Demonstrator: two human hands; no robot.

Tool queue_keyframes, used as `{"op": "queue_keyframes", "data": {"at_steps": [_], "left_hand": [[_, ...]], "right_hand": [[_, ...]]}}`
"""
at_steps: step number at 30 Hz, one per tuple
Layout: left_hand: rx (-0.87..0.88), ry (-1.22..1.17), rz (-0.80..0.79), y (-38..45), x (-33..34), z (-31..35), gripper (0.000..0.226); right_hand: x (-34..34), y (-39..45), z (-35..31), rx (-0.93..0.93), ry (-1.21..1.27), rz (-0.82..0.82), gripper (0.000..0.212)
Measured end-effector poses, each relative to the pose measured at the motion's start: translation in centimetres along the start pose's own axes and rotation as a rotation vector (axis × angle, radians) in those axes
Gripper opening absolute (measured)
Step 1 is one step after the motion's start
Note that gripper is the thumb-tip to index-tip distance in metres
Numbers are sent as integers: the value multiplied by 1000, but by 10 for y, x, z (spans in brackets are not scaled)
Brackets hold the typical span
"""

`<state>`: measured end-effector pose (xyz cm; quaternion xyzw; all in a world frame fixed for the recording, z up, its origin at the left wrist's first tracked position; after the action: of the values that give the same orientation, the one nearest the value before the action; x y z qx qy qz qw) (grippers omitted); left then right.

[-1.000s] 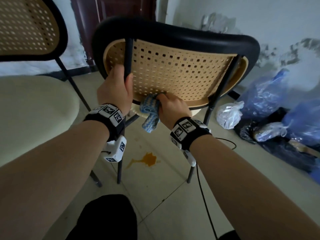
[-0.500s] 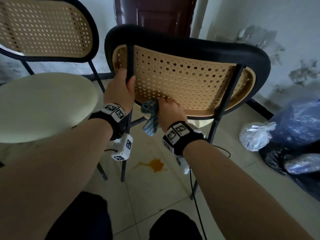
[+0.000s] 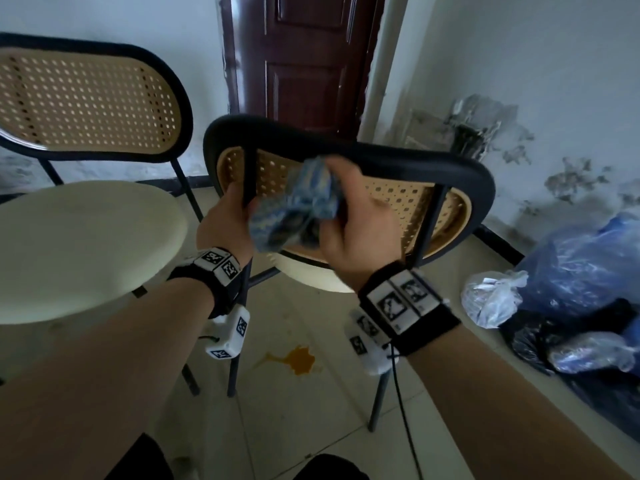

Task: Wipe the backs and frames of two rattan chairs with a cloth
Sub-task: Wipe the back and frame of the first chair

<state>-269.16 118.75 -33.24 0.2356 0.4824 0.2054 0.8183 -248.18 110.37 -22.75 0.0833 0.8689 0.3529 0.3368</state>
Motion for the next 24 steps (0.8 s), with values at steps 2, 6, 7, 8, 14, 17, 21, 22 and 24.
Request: {"op": "queue_keyframes", "data": {"at_steps": [2, 6, 7, 8, 14, 17, 21, 22, 24], "left_hand": [[-2, 51, 9, 0, 1, 1, 12], [46, 81, 32, 2, -1, 3, 27], [38, 87, 22, 4, -1, 2, 28], [27, 88, 16, 4, -2, 2, 28], [7, 95, 27, 1, -2, 5, 23], [16, 75, 25, 1, -1, 4, 23], [22, 105, 0, -1, -4, 3, 28], [21, 113, -17, -2, -7, 3, 30], [17, 102, -46, 1, -11, 6, 32]], "right_hand": [[-23, 26, -23, -80, 32, 113, 49], [-23, 67, -31, 56, -318, 12, 49], [-20, 71, -25, 96, -382, -23, 48], [-19, 70, -20, 104, -408, -30, 45], [-60, 56, 24, 106, -346, 169, 29], [-83, 47, 49, 193, -386, 255, 23], [-85, 46, 52, 326, -460, 268, 27], [-79, 45, 47, 344, -478, 257, 30], [-67, 45, 33, 320, -539, 219, 37]]}}
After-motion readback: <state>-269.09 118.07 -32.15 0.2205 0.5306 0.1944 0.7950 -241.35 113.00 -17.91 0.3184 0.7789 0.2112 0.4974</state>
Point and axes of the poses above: each hand's wrist, its own y-axis towards the middle knuckle, its own x-axis out of the palm, z = x × y, the point moved 4 cm from there along y, towards the middle knuckle, and after that the axes turned 14 degrees about x, right-handed, at the moved point
